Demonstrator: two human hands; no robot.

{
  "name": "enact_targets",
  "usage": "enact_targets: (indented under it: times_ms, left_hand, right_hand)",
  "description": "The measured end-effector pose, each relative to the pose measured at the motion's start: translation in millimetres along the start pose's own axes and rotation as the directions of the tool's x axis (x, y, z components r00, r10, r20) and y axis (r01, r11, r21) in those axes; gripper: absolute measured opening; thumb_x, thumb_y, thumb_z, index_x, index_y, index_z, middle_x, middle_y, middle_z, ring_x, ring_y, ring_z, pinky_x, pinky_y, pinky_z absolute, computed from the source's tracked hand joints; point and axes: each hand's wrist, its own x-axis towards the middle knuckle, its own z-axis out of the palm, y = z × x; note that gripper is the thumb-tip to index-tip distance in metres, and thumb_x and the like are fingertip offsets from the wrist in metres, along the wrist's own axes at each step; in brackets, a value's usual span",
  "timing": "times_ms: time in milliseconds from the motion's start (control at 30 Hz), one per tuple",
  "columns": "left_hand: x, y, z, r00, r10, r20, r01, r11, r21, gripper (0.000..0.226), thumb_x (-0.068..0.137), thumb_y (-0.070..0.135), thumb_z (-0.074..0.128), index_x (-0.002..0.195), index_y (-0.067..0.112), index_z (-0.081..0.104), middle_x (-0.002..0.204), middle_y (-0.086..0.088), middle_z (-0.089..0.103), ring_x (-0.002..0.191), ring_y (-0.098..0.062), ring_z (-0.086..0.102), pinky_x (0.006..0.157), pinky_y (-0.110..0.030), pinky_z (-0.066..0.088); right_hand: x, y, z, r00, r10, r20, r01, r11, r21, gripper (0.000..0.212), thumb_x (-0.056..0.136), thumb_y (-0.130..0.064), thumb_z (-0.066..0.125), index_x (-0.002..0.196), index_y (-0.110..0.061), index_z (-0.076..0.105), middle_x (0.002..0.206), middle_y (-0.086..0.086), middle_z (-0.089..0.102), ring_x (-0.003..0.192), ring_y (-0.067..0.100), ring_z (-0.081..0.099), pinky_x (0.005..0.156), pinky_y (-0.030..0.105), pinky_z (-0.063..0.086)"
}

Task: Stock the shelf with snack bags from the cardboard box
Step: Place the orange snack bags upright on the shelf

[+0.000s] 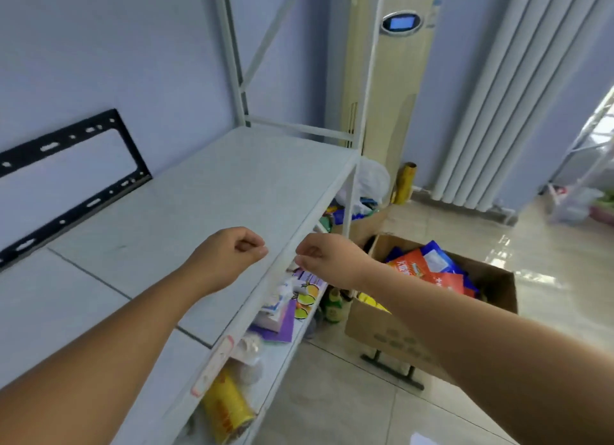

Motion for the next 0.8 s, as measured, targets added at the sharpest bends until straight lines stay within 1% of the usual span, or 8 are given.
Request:
enact_targets:
  times_ms: [133,200,300,433,500,633,800]
  left_hand:
    - [47,71,73,0.984,0.111,0.142,-0.115,0.993,0.019,0.008,0.087,0.036,0.073,0.093,0.033,0.069,0.091,0.009,0.071,0.085,-0.006,0.066,0.071,-0.023,0.05]
    - [65,100,105,0.965,0.151,0.214,-0.161,0.987,0.027,0.008,0.087,0.037,0.072,0.094,0.033,0.069,0.091,0.009,0.072,0.084,-0.005,0.068,0.076,-0.029,0.055]
    - [90,135,148,0.923,0.193,0.332,-0.217,0.976,0.036,0.011,0.088,0.039,0.07,0.098,0.032,0.069,0.092,0.007,0.072,0.085,-0.01,0.069,0.081,-0.038,0.059]
    - [116,167,200,0.864,0.254,0.435,-0.298,0.954,0.036,0.012,0.087,0.039,0.072,0.095,0.033,0.069,0.091,0.009,0.071,0.087,-0.009,0.068,0.083,-0.041,0.059]
    - [130,178,223,0.838,0.25,0.484,-0.314,0.948,0.053,0.013,0.086,0.041,0.072,0.096,0.033,0.068,0.092,0.011,0.071,0.088,-0.007,0.068,0.083,-0.04,0.059]
    - [165,192,261,0.804,0.235,0.547,-0.315,0.948,0.056,0.012,0.086,0.041,0.073,0.094,0.034,0.068,0.092,0.013,0.071,0.088,-0.005,0.067,0.084,-0.037,0.058]
    - [231,195,290,0.767,0.211,0.605,-0.323,0.943,0.08,0.018,0.085,0.042,0.073,0.1,0.035,0.067,0.097,0.015,0.069,0.092,-0.002,0.065,0.083,-0.031,0.057]
  right_hand:
    - [-39,73,-47,0.994,0.095,-0.054,-0.097,0.995,-0.033,0.024,0.096,-0.036,0.059,0.11,-0.018,0.067,0.106,0.0,0.071,0.098,0.019,0.066,0.089,0.043,0.055]
    - [-57,105,-64,0.985,0.152,-0.078,-0.154,0.988,-0.029,0.026,0.096,-0.04,0.059,0.111,-0.02,0.066,0.105,-0.001,0.07,0.095,0.018,0.065,0.087,0.043,0.056]
    - [-83,148,-82,0.959,0.257,-0.117,-0.254,0.966,0.044,0.028,0.095,-0.043,0.06,0.114,-0.024,0.066,0.107,-0.007,0.07,0.096,0.012,0.066,0.087,0.04,0.058]
    - [-114,197,-98,0.902,0.402,-0.159,-0.378,0.912,0.163,0.027,0.096,-0.04,0.061,0.119,-0.026,0.065,0.111,-0.009,0.069,0.097,0.006,0.065,0.085,0.03,0.058]
    - [-123,220,-105,0.874,0.454,-0.174,-0.426,0.887,0.176,0.028,0.096,-0.04,0.062,0.12,-0.025,0.064,0.113,-0.008,0.068,0.098,0.005,0.065,0.083,0.025,0.056]
    - [-122,268,-119,0.819,0.545,-0.179,-0.526,0.838,0.143,0.03,0.095,-0.041,0.064,0.12,-0.026,0.064,0.113,-0.009,0.067,0.099,0.006,0.065,0.083,0.027,0.056]
    - [-89,322,-143,0.759,0.634,-0.149,-0.622,0.773,0.122,0.031,0.095,-0.035,0.066,0.123,-0.021,0.066,0.115,-0.005,0.068,0.098,0.009,0.066,0.075,0.023,0.056]
